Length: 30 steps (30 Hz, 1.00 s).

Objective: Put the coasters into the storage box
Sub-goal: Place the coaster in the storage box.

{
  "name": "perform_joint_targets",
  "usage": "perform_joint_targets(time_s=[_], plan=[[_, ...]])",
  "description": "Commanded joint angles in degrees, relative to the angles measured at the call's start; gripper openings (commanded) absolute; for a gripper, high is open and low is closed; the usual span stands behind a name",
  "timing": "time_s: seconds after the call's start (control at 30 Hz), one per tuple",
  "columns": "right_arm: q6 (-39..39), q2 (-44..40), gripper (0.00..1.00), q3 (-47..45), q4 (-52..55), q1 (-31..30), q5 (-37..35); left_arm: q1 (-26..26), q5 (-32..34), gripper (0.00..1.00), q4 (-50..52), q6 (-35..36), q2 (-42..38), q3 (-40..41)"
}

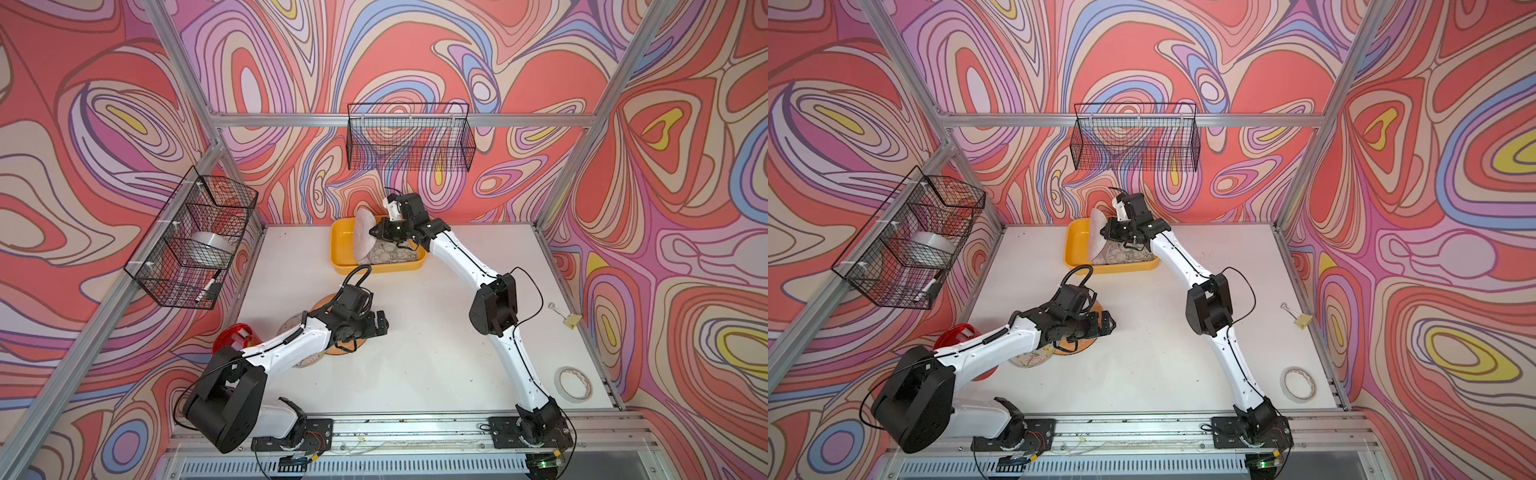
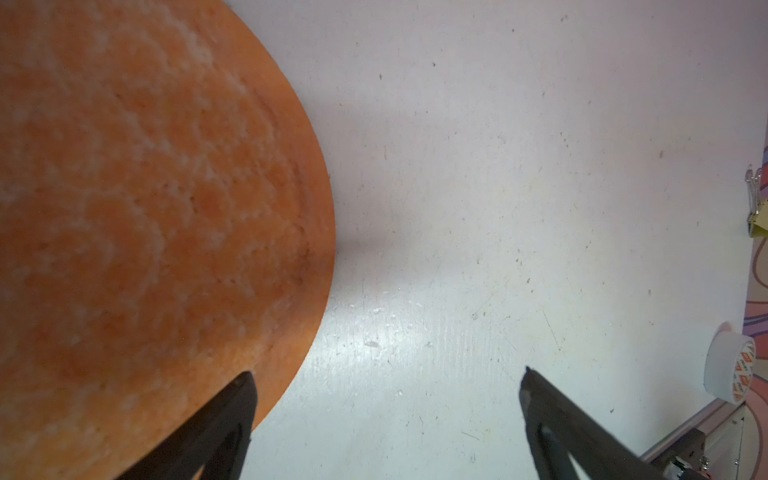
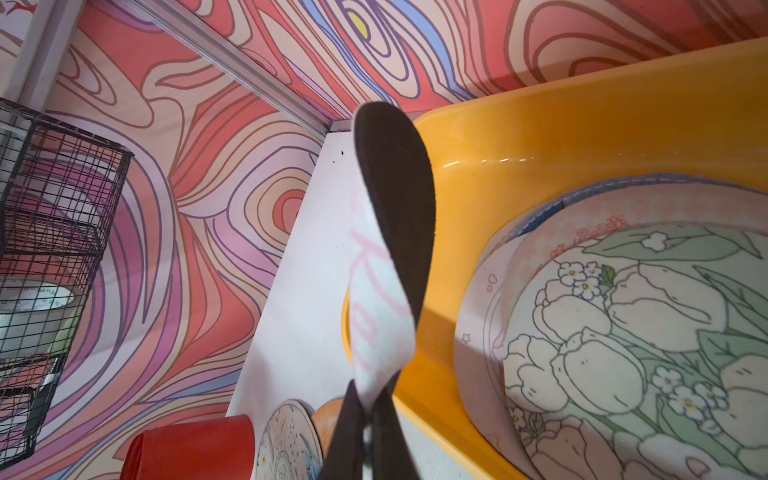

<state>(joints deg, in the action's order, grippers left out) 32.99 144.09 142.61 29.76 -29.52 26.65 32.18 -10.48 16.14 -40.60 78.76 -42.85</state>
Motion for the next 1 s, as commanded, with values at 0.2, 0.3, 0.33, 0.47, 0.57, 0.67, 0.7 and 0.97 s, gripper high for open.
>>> perform_joint_targets(time_s=[0.2,0.3,0.33,0.47,0.57,0.67,0.7,0.97], plan=[[0.8,4.0,0.01,-4.5,2.2,6.9,-1.4,-0.4,0.7,1.0,1.9,-0.4,0.0,-0.8],[-1.6,3.0,0.35,-5.0,6.6,7.6,-4.9,-0.5,1.1,1.0,2.6,-0.2,-0.1,-1.1],[-2.4,2.4,0.48,-5.0,7.7,7.6,-6.2,-0.5,1.2,1.0,2.8,-0.2,-0.1,-1.2],[-4.5,-1.0,0.67,-7.7,7.6,7.7,-8.8,-0.9,2.0,1.0,3.7,0.0,-0.2,-1.6],[-5.0,-3.7,0.73,-9.8,6.9,7.7,-9.8,-1.5,3.2,1.0,5.0,0.1,-0.4,-2.2],[-5.1,-6.3,0.75,-11.8,6.2,7.7,-9.7,-2.9,4.8,1.0,7.4,0.3,-0.6,-3.4],[-5.1,-7.4,0.75,-12.8,5.9,7.6,-9.7,-3.6,5.1,1.0,7.9,0.5,-0.7,-3.7],[-4.4,-19.0,0.78,-27.9,0.7,7.5,-8.2,-13.2,8.2,1.0,11.7,3.6,1.2,-7.8]])
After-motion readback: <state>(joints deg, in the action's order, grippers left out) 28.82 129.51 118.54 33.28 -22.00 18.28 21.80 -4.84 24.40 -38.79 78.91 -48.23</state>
